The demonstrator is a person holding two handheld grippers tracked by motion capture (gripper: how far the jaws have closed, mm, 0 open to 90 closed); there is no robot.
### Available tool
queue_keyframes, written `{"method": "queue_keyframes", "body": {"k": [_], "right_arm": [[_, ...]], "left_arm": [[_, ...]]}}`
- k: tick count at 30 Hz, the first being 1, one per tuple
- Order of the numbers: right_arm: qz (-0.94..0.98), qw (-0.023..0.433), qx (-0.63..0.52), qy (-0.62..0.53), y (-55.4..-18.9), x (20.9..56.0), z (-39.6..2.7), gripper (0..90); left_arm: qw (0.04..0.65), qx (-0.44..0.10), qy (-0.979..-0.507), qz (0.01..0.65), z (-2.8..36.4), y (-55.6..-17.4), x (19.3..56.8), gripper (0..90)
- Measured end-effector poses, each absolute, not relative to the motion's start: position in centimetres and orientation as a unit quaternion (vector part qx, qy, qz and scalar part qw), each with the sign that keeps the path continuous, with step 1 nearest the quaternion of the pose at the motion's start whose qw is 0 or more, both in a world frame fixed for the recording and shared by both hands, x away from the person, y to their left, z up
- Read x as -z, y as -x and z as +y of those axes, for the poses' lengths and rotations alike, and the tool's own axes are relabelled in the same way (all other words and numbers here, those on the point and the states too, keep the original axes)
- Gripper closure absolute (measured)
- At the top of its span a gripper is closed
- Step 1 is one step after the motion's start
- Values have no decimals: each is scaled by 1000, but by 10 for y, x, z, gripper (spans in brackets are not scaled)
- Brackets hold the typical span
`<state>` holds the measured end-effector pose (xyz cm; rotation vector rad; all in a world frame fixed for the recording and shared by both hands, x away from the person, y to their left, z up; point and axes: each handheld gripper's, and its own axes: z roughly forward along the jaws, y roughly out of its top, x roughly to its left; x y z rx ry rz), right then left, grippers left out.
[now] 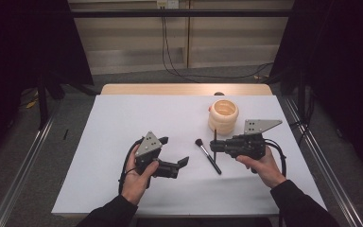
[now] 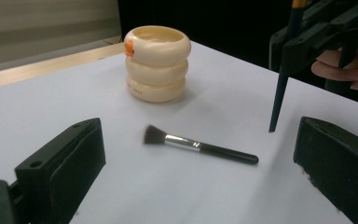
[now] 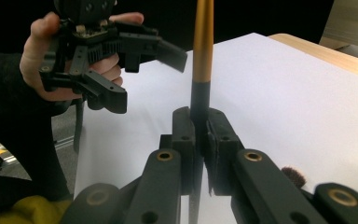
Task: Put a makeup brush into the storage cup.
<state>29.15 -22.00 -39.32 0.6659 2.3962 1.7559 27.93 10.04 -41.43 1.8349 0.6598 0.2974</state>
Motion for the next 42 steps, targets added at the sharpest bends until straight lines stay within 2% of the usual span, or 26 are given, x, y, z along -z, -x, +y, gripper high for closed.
{"method": "queue_keyframes", "body": {"k": [6, 18, 42], "right_arm": [[780, 58, -581, -226, -292, 391, -225, 837], [769, 81, -583, -249, -295, 388, -234, 837], [745, 121, -589, -290, -312, 377, -249, 837]], "left_arm": [[552, -164, -766, 284, 115, -275, 421, 20], [553, -170, -748, 326, 148, -267, 434, 20], [561, -175, -741, 327, 154, -264, 437, 20]]}}
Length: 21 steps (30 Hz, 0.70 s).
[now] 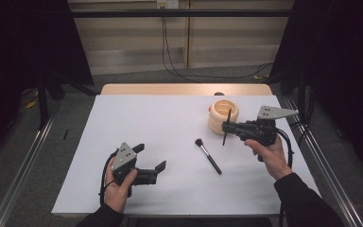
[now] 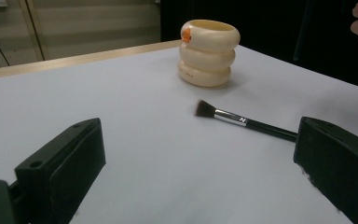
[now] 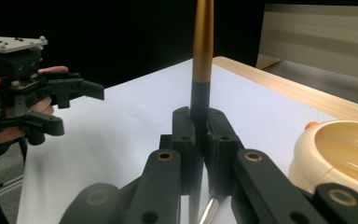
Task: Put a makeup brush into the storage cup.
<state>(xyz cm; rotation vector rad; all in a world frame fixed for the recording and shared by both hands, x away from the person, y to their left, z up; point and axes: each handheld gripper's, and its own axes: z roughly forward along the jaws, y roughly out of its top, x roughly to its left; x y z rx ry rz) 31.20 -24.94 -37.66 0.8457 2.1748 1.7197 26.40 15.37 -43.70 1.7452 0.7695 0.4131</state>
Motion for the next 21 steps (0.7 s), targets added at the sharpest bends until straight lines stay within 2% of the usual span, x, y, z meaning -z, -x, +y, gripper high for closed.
{"method": "queue_keyframes", "body": {"k": [21], "right_arm": [[738, 158, -573, -319, -351, 357, -257, 837]], "left_arm": [[560, -179, -744, 316, 153, -264, 437, 20]]}}
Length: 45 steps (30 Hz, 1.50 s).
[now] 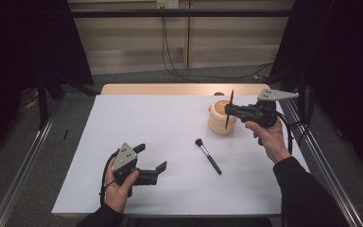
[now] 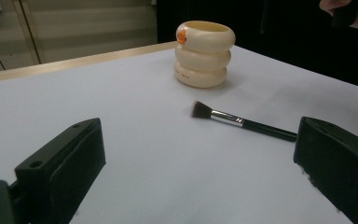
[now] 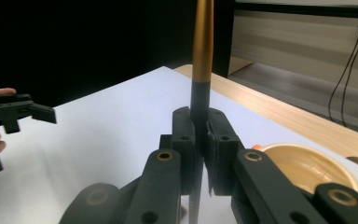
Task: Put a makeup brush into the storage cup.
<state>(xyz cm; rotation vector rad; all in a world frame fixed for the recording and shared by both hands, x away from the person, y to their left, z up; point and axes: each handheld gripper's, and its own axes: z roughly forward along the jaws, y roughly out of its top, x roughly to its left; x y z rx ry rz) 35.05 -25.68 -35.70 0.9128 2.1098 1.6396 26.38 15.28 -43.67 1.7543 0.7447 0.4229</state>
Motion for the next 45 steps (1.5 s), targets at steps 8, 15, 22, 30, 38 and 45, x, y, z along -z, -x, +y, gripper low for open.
{"method": "queue_keyframes", "body": {"k": [8, 15, 22, 30, 38, 45], "right_arm": [[735, 177, -568, -325, -364, 349, -256, 837], [737, 192, -552, -340, -378, 346, -259, 837], [731, 203, -547, -355, -389, 347, -263, 837], [728, 215, -540, -363, -400, 346, -263, 837], [723, 219, -536, -376, -406, 350, -265, 836], [722, 226, -532, -380, -411, 356, -267, 836]], "left_arm": [[562, -177, -743, 317, 153, -264, 437, 20], [562, -176, -744, 316, 153, -264, 437, 19], [564, -174, -744, 313, 153, -264, 436, 20], [563, -177, -744, 315, 153, -264, 436, 20], [564, -170, -743, 317, 153, -265, 437, 21], [565, -169, -741, 319, 154, -265, 437, 21]]}}
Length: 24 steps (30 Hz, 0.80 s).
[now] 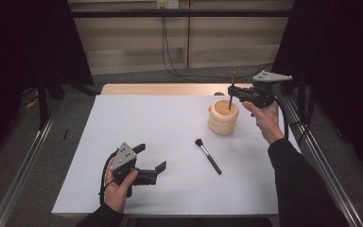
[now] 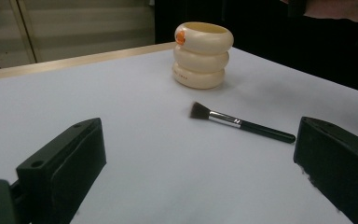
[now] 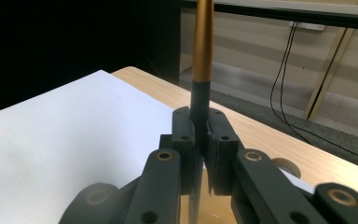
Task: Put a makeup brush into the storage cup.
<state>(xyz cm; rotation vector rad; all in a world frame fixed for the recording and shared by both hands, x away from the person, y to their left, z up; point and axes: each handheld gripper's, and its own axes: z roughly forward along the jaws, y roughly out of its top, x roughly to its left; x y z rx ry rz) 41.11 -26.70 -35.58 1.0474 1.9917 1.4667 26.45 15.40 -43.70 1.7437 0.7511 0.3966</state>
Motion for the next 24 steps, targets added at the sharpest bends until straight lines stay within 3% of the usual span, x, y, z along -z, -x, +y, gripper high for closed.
{"method": "queue_keyframes", "body": {"k": [24], "right_arm": [[722, 215, -517, -406, -420, 390, -267, 836]], "left_arm": [[563, -172, -744, 315, 153, -264, 437, 22]]}}
